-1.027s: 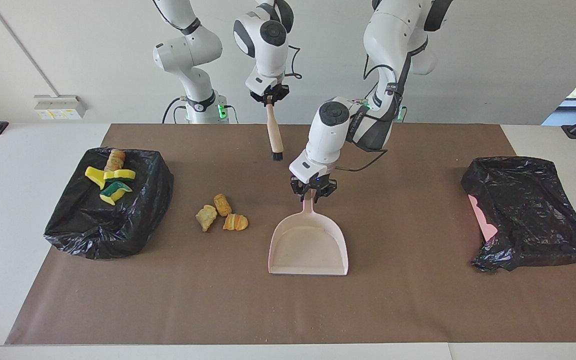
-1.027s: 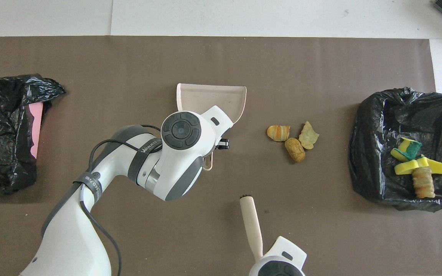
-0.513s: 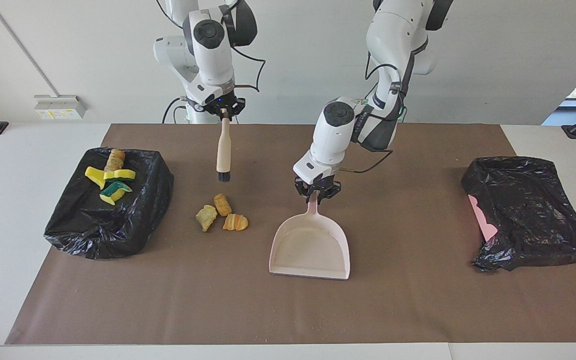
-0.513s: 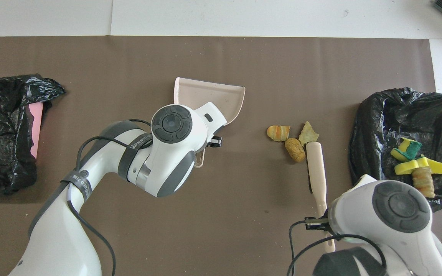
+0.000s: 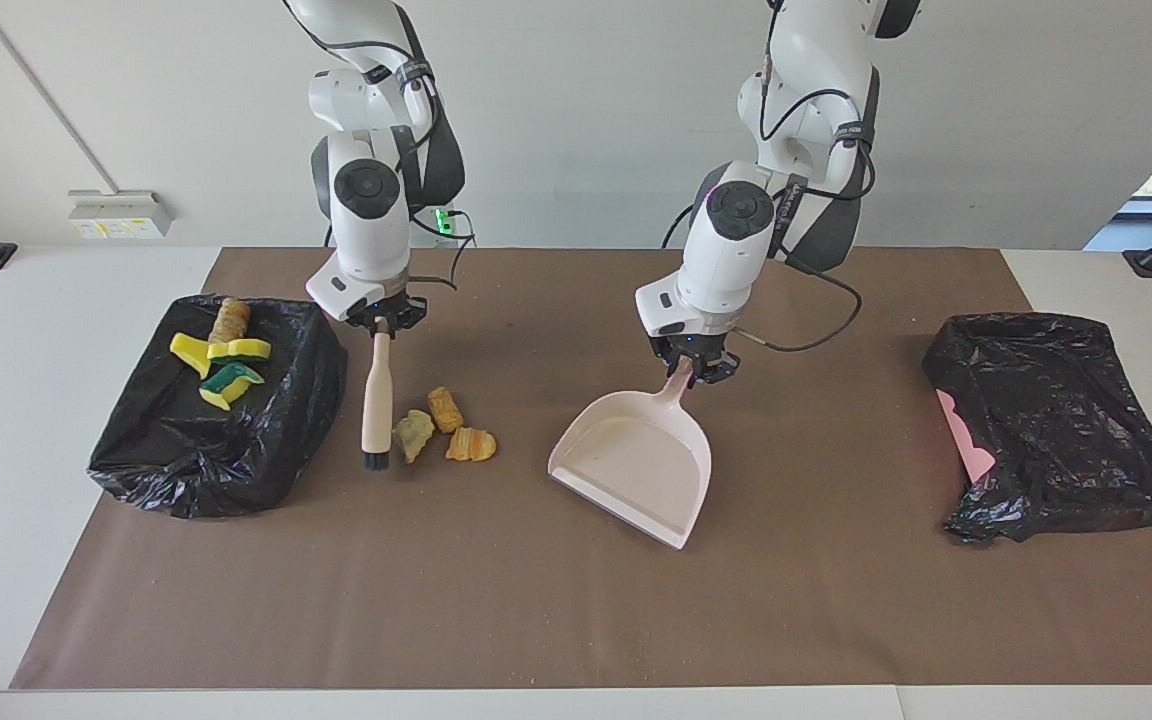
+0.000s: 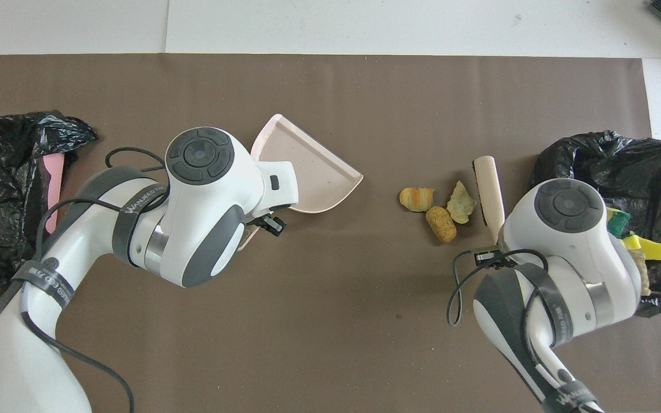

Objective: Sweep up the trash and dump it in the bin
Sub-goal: 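Sweep the brown chunks into the dustpan with the right gripper's brush, then carry the loaded dustpan to the bin nearest the left gripper, then tip the dustpan into the bin with the left gripper, then bring the dustpan back while the right gripper drops the brush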

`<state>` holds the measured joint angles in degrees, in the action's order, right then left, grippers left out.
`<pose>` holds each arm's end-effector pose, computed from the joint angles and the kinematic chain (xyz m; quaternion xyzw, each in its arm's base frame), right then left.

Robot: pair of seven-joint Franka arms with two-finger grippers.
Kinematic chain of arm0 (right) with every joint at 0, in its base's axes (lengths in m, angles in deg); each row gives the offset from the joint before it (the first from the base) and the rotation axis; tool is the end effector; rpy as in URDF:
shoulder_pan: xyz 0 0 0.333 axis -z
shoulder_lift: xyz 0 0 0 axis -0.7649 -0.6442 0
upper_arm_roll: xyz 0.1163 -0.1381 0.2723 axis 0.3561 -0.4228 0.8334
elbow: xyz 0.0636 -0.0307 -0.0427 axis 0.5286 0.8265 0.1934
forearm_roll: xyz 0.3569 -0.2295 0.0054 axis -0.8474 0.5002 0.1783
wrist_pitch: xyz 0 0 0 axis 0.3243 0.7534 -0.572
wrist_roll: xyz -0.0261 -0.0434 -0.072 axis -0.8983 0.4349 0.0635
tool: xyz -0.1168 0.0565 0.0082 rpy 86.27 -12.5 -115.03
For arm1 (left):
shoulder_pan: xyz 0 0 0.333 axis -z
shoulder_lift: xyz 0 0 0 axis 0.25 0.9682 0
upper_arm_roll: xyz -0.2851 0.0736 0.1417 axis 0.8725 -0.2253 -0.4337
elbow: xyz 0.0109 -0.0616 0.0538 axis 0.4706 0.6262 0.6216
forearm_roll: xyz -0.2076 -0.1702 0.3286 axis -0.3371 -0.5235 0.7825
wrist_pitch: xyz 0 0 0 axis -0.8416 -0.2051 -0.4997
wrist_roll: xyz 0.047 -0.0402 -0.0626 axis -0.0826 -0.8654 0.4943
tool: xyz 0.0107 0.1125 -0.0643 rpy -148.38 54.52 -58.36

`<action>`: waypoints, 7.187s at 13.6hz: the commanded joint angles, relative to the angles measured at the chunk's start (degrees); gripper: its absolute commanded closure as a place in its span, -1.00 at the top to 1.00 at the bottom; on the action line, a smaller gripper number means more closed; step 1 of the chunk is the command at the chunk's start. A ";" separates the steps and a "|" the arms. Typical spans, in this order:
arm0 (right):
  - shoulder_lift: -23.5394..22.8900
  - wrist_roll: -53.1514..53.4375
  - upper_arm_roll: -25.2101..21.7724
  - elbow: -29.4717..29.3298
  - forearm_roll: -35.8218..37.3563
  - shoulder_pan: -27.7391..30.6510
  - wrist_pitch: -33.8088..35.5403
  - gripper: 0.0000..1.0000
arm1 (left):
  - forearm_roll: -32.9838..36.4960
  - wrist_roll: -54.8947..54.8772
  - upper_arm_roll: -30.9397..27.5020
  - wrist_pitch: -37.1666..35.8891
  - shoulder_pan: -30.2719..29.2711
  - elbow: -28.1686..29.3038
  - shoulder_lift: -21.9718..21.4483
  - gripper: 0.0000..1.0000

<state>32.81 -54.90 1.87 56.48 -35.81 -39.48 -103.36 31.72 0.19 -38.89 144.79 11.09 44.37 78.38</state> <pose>0.5186 0.0923 0.3358 0.9881 0.0404 -0.1036 0.1067 0.5607 -0.3274 0.3783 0.9272 -0.3732 -0.0239 0.0198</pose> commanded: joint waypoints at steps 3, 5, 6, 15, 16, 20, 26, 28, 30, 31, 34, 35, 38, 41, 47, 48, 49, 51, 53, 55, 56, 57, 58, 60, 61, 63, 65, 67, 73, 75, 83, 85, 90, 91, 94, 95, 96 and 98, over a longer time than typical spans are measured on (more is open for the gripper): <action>-2.68 0.53 1.29 -0.91 1.59 0.39 1.62 -1.00 | 0.42 -14.43 0.37 0.42 0.44 3.88 -2.37 -1.00; -2.86 -0.87 1.38 -0.47 0.63 0.22 1.71 -1.00 | 2.25 -14.51 0.55 1.30 2.45 5.29 -2.56 -1.00; -3.56 -0.88 1.38 -0.38 -0.77 -0.22 1.71 -1.00 | 3.40 -14.51 0.55 2.95 3.69 6.60 -2.74 -1.00; -4.00 -0.97 1.47 -1.26 -30.38 -9.01 -1.19 -1.00 | 5.69 -17.66 0.64 4.64 4.58 10.39 -4.76 -1.00; -4.09 -1.32 1.38 -1.35 -32.84 -9.36 -1.19 -1.00 | 5.69 -18.37 0.64 4.64 4.40 10.57 -4.76 -1.00; -4.53 -4.57 1.38 -3.01 -44.45 -9.97 -0.58 -1.00 | 5.69 -18.38 0.72 5.60 4.14 11.62 -5.11 -1.00; -2.42 2.99 0.67 -12.40 -30.73 -9.19 11.79 -1.00 | 5.61 -18.38 0.73 6.84 3.87 13.38 -5.81 -1.00; -2.77 0.89 1.11 -13.13 -19.47 -9.10 12.00 -1.00 | 5.52 -18.29 0.73 6.84 3.87 13.38 -5.81 -1.00; -5.04 -6.21 0.76 -13.74 -12.34 -8.66 11.38 -1.00 | 5.61 -18.29 0.73 6.93 3.87 13.38 -5.81 -1.00; -7.67 -8.42 0.94 -15.65 -6.65 -8.14 10.50 -1.00 | 5.52 -18.29 0.73 7.01 3.87 13.38 -5.81 -1.00; -15.06 -9.66 1.29 -21.90 1.05 -9.18 11.37 -1.00 | 5.52 -18.21 0.73 7.10 3.79 13.38 -5.81 -1.00; -16.82 -9.84 1.38 -22.00 1.32 -9.97 10.50 -1.00 | 5.52 -18.12 0.73 7.10 3.79 13.47 -5.81 -1.00; -18.59 -9.93 1.38 -22.18 0.63 -12.61 8.39 -1.00 | 5.52 -18.03 0.73 7.10 3.79 13.47 -5.81 -1.00; -18.34 -10.02 2.34 -21.74 -7.68 -14.46 9.61 -1.00 | 5.52 -18.29 0.73 7.10 3.79 13.47 -5.81 -1.00; -15.09 -13.45 2.70 -21.47 -22.05 -12.18 12.15 -1.00 | 5.52 -18.55 0.64 7.10 3.70 13.47 -5.81 -1.00; -13.60 -13.01 2.61 -21.47 -22.14 -12.00 13.47 -1.00 | 5.52 -18.73 0.64 7.02 3.18 13.21 -5.64 -1.00; -11.76 -11.88 2.43 -21.30 -22.14 -12.00 14.88 -1.00 | 5.52 -19.08 0.64 6.75 2.74 12.86 -5.55 -1.00; -7.19 -2.95 2.43 -19.81 -22.06 -11.56 18.47 -1.00 | 5.52 -22.49 0.55 6.05 2.64 11.98 -5.29 -1.00; -3.06 5.06 2.52 -18.06 -22.14 -11.74 22.87 -1.00 | 5.52 -24.79 0.37 5.35 0.90 11.89 -6.68 -1.00; 0.02 17.43 2.61 -15.61 -22.06 -16.10 23.94 -1.00 | 5.52 -29.34 0.37 2.03 -2.08 11.89 -9.75 -1.00; 2.74 20.27 2.61 -12.54 -22.49 -18.39 22.29 -1.00 | 5.52 -32.06 0.37 0.44 -4.45 11.89 -11.34 -1.00; 5.63 20.74 2.61 -8.51 -24.24 -20.42 19.05 -1.00 | 5.52 -34.88 0.37 -0.53 -7.00 11.98 -13.27 -1.00; 8.53 20.22 2.61 -3.77 -26.95 -21.22 15.54 -1.00 | 5.52 -37.43 0.37 -1.85 -9.37 11.98 -14.85 -1.00; 11.98 18.81 2.61 2.67 -30.75 -23.93 10.07 -1.00 | 5.52 -43.57 0.29 -4.31 -15.69 11.89 -17.23 -1.00; 11.64 19.77 2.61 4.43 -30.93 -26.04 7.53 -1.00 | 5.52 -47.26 0.29 -4.41 -19.64 11.89 -17.85 -1.00; 11.64 21.35 2.61 7.69 -31.37 -26.68 3.21 -1.00 | 5.08 -56.04 0.11 -4.41 -27.37 11.36 -17.86 -1.00; 11.73 22.14 2.61 11.11 -32.34 -29.56 -1.08 -1.00 | 4.73 -62.83 0.11 -4.32 -35.46 10.40 -17.59 -1.00; 11.64 22.50 2.61 13.85 -32.43 -30.11 -5.40 -1.00 | 4.73 -63.38 0.02 -4.15 -42.94 9.26 -17.24 -1.00; 10.50 21.44 2.61 15.61 -32.43 -32.13 -9.10 -1.00 | 9.88 -75.92 -2.42 -1.09 -56.24 1.44 -13.03 -1.00; 10.06 21.36 2.61 15.61 -32.43 -32.13 -9.37 -1.00 | 16.39 -77.53 -3.58 0.25 -56.33 -1.80 -10.93 -1.00; 8.21 18.28 2.43 13.43 -31.37 -31.43 -8.40 1.00 | 35.48 -77.27 -3.67 0.16 -55.54 -6.04 -7.66 -1.00; 8.56 18.02 1.99 11.41 -30.50 -30.64 -6.74 1.00 | 38.46 -77.27 -3.67 -0.45 -55.54 -6.13 -7.83 -1.00; 9.18 17.84 1.90 4.65 -27.25 -25.11 -0.60 1.00 | 41.82 -76.92 -3.58 -5.46 -55.28 -8.58 -8.89 -1.00; 9.18 17.84 1.90 2.80 -26.29 -24.14 1.16 1.00 | 41.99 -77.09 -3.58 -5.90 -55.28 -9.20 -9.50 -1.00; 9.18 18.02 1.90 1.20 -25.49 -23.87 2.06 1.00 | 39.90 -76.74 -2.88 -9.06 -55.19 -8.60 -12.75 -1.00; 9.18 18.10 1.90 1.03 -25.40 -23.95 2.06 1.00 | 37.10 -76.74 -2.88 -10.72 -55.01 -8.59 -13.19 -1.00; 9.35 18.02 1.90 0.59 -25.31 -23.87 2.14 1.00 | 33.94 -76.65 -2.88 -11.96 -54.23 -8.59 -13.28 -1.00; 9.35 18.10 1.90 -1.25 -24.35 -23.26 4.33 1.00 | 26.92 -75.52 -2.88 -14.51 -52.74 -8.07 -13.72 -1.00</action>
<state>42.01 -35.70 3.54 57.12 -61.41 -63.78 -101.59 63.21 -76.50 -41.24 132.50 -43.70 35.50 65.53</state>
